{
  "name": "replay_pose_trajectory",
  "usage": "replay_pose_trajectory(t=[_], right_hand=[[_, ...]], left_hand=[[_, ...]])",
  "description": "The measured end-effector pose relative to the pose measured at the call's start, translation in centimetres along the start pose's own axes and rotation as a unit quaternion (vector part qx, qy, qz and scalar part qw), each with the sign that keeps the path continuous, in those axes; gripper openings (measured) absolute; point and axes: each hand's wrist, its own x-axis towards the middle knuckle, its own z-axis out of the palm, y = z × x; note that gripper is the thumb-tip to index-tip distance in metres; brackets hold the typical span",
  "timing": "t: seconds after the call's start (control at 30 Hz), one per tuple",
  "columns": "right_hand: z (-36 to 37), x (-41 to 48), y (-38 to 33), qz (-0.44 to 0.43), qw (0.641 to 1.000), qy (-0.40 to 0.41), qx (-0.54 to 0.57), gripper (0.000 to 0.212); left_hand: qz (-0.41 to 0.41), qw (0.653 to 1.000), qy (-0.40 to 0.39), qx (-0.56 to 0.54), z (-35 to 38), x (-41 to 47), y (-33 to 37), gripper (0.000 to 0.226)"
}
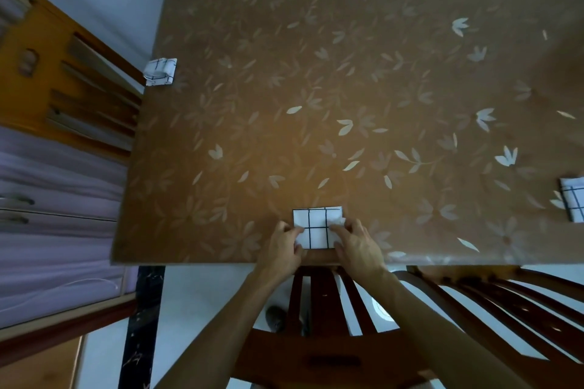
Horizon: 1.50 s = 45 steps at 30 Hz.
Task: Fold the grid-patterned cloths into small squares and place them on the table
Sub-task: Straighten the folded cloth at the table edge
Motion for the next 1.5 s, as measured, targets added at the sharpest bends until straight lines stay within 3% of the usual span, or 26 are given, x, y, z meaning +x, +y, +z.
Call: replay_pose_trajectory(t=[0.47, 0.73, 1.03, 1.5], right_hand=[[-1.1, -3.0, -1.0, 0.019, 0.999, 0.002, -0.025, 0.035], [-1.0, -8.8, -3.4, 0.005, 0.997, 0.064, -0.038, 0.027], [0.1, -17.6, -4.8, -0.002, 0.991, 0.129, 0.014, 0.03], [-4.1, -27.7, 1.8, 0.094, 0.965, 0.24, 0.043, 0.024]], left_hand=[[0.013, 0.999, 0.04, 0.019, -1.6, -2.1, 0.2, 0.035], [0.055, 0.996, 0.018, 0.066, -1.7, -7.3, 0.3, 0.026], [0.124, 0.991, 0.049, 0.032, 0.7, -15.0, 0.7, 0.024], [0.231, 0.971, 0.03, 0.058, 2.6, -18.7, 10.8, 0.023]])
